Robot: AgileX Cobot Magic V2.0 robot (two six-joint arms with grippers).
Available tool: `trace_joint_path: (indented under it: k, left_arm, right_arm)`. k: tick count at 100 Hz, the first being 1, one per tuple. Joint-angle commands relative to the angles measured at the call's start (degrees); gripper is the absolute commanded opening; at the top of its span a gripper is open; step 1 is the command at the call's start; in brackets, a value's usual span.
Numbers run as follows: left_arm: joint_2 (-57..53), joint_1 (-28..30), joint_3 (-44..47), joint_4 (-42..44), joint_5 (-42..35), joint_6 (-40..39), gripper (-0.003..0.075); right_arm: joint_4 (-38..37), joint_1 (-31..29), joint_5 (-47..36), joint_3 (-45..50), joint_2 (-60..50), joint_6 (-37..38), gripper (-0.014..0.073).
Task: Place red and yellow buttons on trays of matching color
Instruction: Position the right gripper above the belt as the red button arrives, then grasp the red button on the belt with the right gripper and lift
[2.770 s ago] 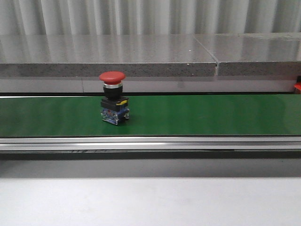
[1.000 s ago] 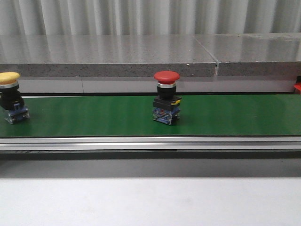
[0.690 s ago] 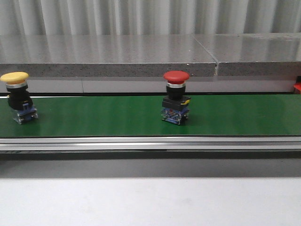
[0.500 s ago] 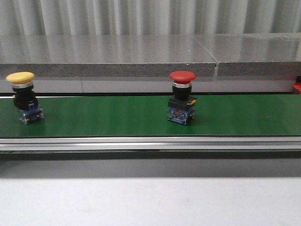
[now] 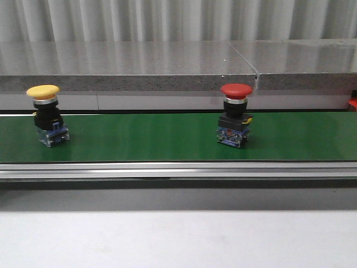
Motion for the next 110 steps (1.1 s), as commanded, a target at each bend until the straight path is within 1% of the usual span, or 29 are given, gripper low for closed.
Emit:
trace_joint_path:
  k: [1,4,6,7,8,9,10,14,19,24,34,43,52,86,110]
  left_arm:
    - [0.26,-0.42,-1.48,-0.23,-4.31,-0.12,-0.0021]
    - [0.26,-0.42,-1.48,-0.23,-4.31,-0.12,-0.0021]
    - [0.26,-0.42,-1.48,-0.23,-4.31,-0.12,-0.0021]
    - [0.26,-0.42,-1.48,-0.23,-4.31,-0.12,-0.0021]
    - [0.26,-0.42,-1.48,-0.23,-4.31,-0.12,-0.0021]
    - [0.26,-0.42,-1.48,-0.23,-4.31,-0.12,-0.0021]
    - [0.26,-0.42,-1.48,-0.23,-4.31,-0.12,-0.0021]
    - [0.26,-0.42,-1.48,-0.23,-4.31,-0.12,-0.0021]
    - [0.26,-0.42,-1.48,-0.23,-4.31,-0.12,-0.0021]
    - [0.26,-0.42,-1.48,-0.23,-4.31,-0.12,-0.0021]
    - [0.26,-0.42,-1.48,-0.23,-4.31,-0.12,-0.0021]
    - [0.26,-0.42,-1.48,-0.23,-4.31,-0.12,-0.0021]
    - [0.26,-0.42,-1.48,-0.23,-4.31,-0.12,-0.0021]
    - [0.26,-0.42,-1.48,-0.23,-4.31,-0.12,-0.0021]
    - [0.26,-0.42,-1.48,-0.23,-4.31,-0.12,-0.0021]
  right_arm:
    - [0.45,0.07,-2.31,-2.07,0.75,0.05,0.0136]
    - [0.45,0.07,-2.00,-2.07,0.89,0.05,0.0204]
    - [0.45,0.07,-1.73,-2.07,0.88,0.05,0.0280]
    - [0.45,0.07,-1.67,-2.07,0.88,0.05,0.0299]
    - [0.45,0.07,-1.66,-2.07,0.88,0.05,0.0338]
    - [0.45,0.07,-1.60,-2.07,0.88,0.05,0.0338]
    - [0.47,0.07,-1.50,-2.07,0.88,0.05,0.0377]
    - [0.59,0.07,-1.44,-2.07,0.88,0.05,0.0486]
    - [1.09,0.07,-1.13,-2.07,0.88,0.05,0.0584]
    - [1.95,0.07,-1.01,-2.07,0.97,-0.28,0.0640]
    - [5.25,0.72,-0.03,-2.95,2.91,-5.33,0.0627]
    - [8.18,2.00,2.07,-5.10,7.18,-10.38,0.0622]
    - [10.47,3.42,3.07,-7.23,12.18,-13.60,0.0622]
    - [10.70,9.78,2.78,-14.18,30.43,-17.21,0.0622]
    - [10.64,11.09,0.40,-18.28,39.89,-17.60,0.0622]
